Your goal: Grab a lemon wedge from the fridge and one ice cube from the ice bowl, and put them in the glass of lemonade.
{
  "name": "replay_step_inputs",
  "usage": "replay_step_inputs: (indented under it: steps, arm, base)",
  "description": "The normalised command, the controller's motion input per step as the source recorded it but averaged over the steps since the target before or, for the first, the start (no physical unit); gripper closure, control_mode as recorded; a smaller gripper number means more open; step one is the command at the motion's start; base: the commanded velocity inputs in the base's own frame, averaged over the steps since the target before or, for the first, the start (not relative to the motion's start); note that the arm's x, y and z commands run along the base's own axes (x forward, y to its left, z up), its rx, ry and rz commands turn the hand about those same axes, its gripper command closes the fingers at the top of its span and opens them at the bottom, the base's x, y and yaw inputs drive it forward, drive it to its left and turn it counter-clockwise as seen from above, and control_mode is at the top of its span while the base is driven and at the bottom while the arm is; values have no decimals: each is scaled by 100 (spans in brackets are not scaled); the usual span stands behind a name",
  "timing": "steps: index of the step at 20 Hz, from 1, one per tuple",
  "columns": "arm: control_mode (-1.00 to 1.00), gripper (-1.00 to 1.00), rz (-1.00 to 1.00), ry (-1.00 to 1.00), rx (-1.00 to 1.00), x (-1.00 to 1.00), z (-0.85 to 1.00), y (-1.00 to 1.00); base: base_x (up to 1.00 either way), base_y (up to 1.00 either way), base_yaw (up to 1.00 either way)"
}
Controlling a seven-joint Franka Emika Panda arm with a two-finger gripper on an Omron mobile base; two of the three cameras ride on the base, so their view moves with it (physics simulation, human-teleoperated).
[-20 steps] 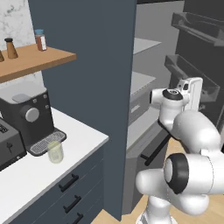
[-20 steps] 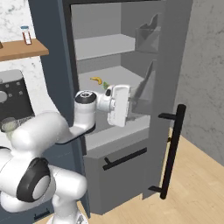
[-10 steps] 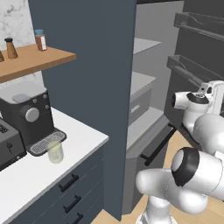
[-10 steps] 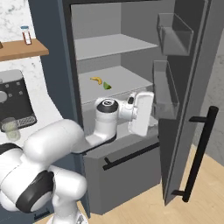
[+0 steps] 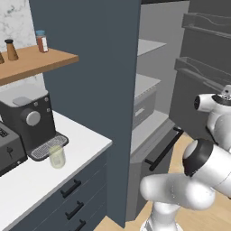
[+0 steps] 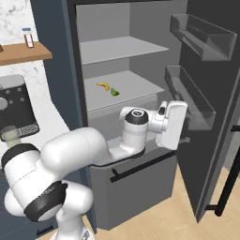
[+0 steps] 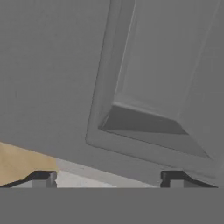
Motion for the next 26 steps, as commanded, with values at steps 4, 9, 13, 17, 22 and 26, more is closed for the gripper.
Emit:
replay_step_inputs:
  steps: [4,9,13,17,22,26]
  arm:
    - [-100,-100,7,-6,0,-48,56,18]
    - [-100,-100,16,-1,0,-39,38,44]
    - [-100,-100,44,0,1,88,-2,1]
    - [-100,-100,58,3,7,96,-3,-13]
    - [-100,-100,32,2,2,50,-1,-28]
    - [-100,-100,1,3,0,1,-6,-24]
  base:
    - [0,0,0]
    - [0,0,0]
    - [0,0,0]
    - [0,0,0]
    - [0,0,0]
    - [0,0,0]
